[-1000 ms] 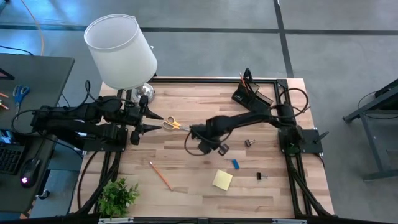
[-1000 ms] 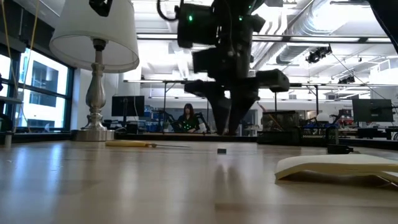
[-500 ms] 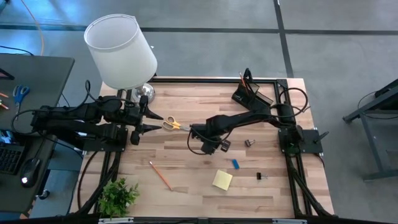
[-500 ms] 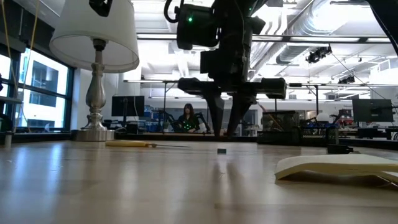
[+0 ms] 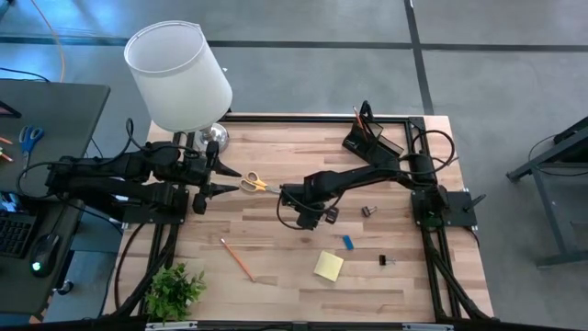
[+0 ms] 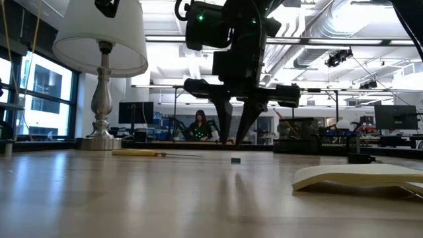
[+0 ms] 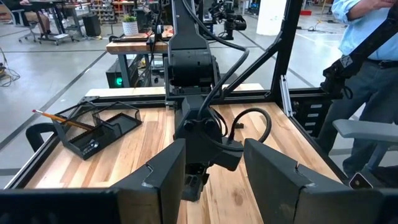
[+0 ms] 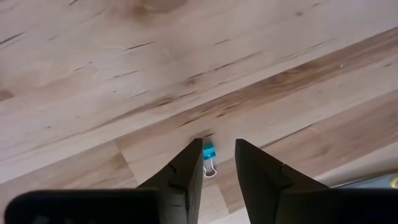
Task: Pick and place office supplies into organizer
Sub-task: Put the green binder clip into the mesh desk organizer
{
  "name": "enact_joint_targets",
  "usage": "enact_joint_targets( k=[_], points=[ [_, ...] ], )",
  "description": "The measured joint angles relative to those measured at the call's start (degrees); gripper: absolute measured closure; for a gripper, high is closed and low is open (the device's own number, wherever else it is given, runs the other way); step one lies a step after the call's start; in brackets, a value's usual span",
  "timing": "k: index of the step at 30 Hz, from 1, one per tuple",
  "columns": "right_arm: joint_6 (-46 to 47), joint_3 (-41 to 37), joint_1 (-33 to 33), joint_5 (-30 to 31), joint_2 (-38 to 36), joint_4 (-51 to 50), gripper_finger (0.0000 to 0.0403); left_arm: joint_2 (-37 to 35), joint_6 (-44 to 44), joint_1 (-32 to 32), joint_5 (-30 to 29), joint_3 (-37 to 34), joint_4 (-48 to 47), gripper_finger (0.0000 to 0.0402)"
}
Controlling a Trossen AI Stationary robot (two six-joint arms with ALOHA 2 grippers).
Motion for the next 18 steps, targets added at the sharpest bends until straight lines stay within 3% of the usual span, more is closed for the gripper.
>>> enact_joint_targets(
  k=[18],
  points=[
    [-0.15, -2.31, -0.89, -1.27, 0.09, 0.38, 0.0315, -0.02, 0.0, 0.0, 0.0, 0.0, -0.01, 0.0247]
  ],
)
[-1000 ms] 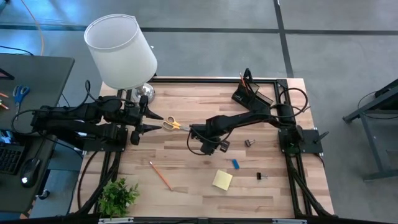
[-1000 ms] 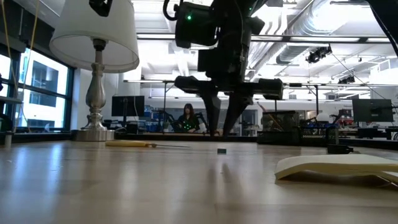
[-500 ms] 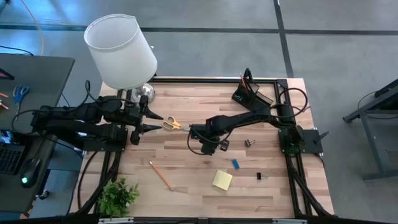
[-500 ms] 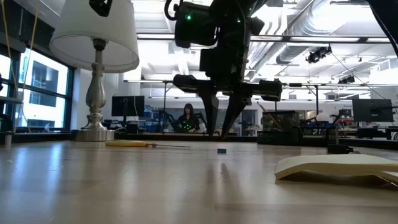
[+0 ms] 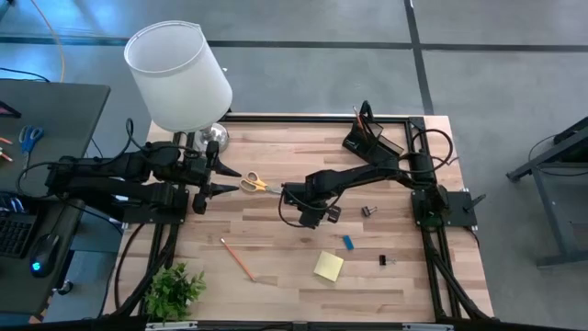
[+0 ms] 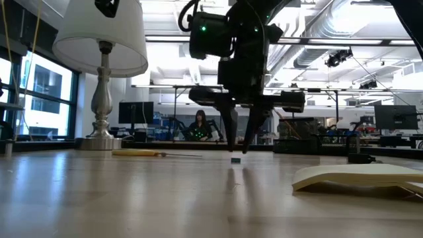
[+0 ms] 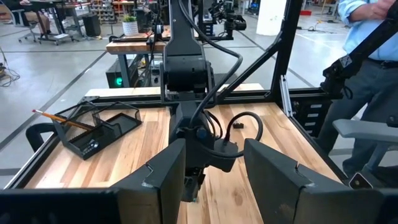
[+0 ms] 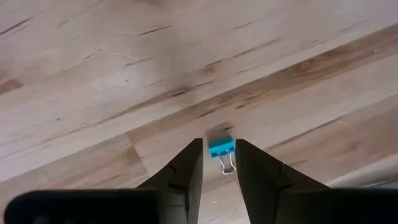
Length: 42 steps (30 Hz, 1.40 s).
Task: Pick and place office supplies into organizer
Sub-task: Put the green binder clip into the mesh desk organizer
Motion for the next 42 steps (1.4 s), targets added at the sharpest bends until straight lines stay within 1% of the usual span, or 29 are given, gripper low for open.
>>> enact_joint_targets(
  k=[18, 35, 42],
  points=[
    [-1.4, -0.58, 0.01, -1.17, 0.0, 2.6, 0.0315, 0.02, 0.26, 0.0, 0.0, -0.02, 0.0, 0.0247],
    [0.84, -0.63, -2.7, -2.74, 0.0, 2.18, 0.0315, 0.01, 0.26, 0.01, 0.0, -0.02, -0.04, 0.0247],
    [1.31, -4.41, -2.25, -3.68, -0.38, 5.62, 0.0315, 0.0, 0.24, 0.02, 0.0, -0.02, -0.17, 0.0247]
  ],
)
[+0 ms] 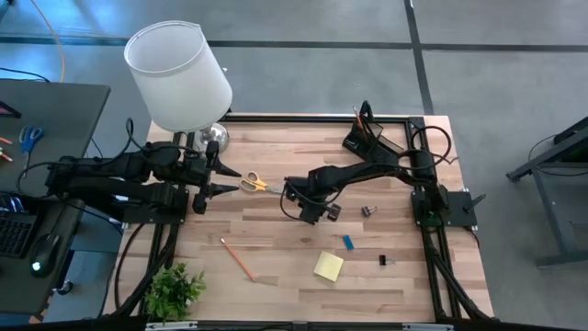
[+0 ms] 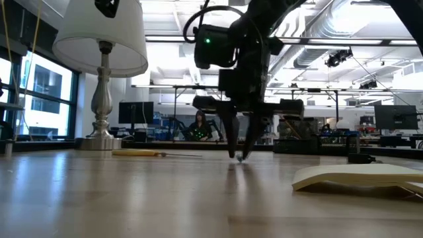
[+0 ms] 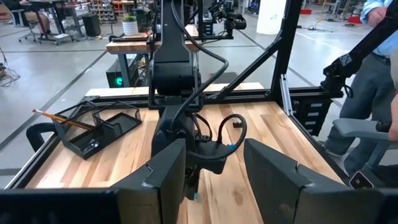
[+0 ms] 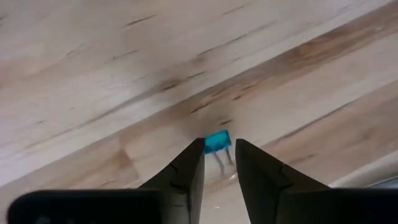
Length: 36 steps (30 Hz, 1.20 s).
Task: Pick and place office supplies into organizer
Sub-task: Put the green binder clip into the mesh desk organizer
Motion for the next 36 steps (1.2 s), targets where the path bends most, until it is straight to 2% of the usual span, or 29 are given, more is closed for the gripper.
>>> enact_joint_targets(
  k=[14, 22, 27, 32, 36],
  points=[
    [5.7, -1.26, 0.83, 0.98, 0.07, 1.38, 0.0316, 0.02, 0.0, 0.0, 0.0, 0.0, -0.07, 0.0247],
    [14.25, -1.31, 1.05, -0.48, 0.05, 1.61, 0.0316, 0.01, 0.0, 0.0, -0.02, 0.0, -0.07, 0.0247],
    [13.76, -0.56, 1.09, -1.48, 0.27, 0.93, 0.0313, 0.02, 0.0, -0.02, -0.02, 0.0, -0.07, 0.0247],
    [12.89, 1.41, 1.53, -6.87, 0.6, -0.17, 0.0275, 0.01, 0.0, -0.02, -0.02, 0.0, -0.07, 0.0247],
    [11.43, 1.55, 2.14, -5.21, 0.49, 0.0, 0.0228, 0.01, 0.0, -0.01, -0.02, 0.0, -0.07, 0.0247]
  ],
)
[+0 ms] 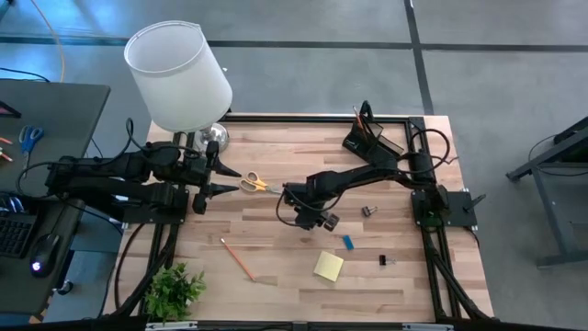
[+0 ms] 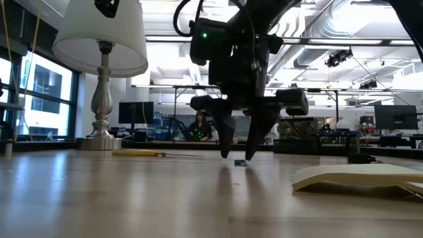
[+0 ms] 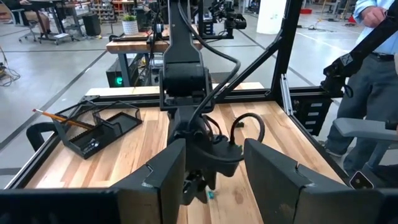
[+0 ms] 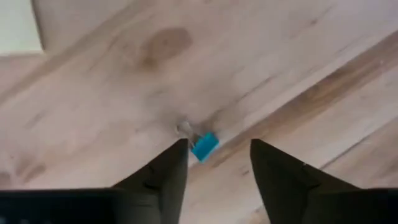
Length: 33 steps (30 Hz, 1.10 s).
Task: Pick and place office supplies into organizer
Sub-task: Put the green binder clip into the mesh desk organizer
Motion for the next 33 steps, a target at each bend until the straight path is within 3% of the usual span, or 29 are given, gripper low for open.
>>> enact_joint_targets(
  k=[3, 8, 14, 25, 33],
  points=[
    [-0.55, -0.04, 0.54, 0.75, 0.0, 0.44, 0.0206, -0.01, 0.0, -0.01, 0.0, 0.0, -0.07, 0.0247],
    [-3.02, -0.03, 1.92, 1.52, -0.06, 0.18, 0.0202, 0.01, -0.02, -0.01, 0.0, 0.0, -0.09, 0.0247],
    [-5.52, -0.05, 2.95, 5.6, -0.13, 1.21, 0.0233, 0.01, -0.02, -0.01, -0.5, 0.0, -0.11, 0.0247],
    [-6.12, -0.03, 2.78, 6.55, -0.22, 3.91, 0.0289, 0.0, -0.03, 0.0, -0.83, 0.0, -0.13, 0.0247],
    [2.49, 0.11, 2.78, 12.19, -0.22, 5.33, 0.0303, 0.01, -0.02, -0.01, -0.83, 0.0, -0.13, 0.0247]
  ],
)
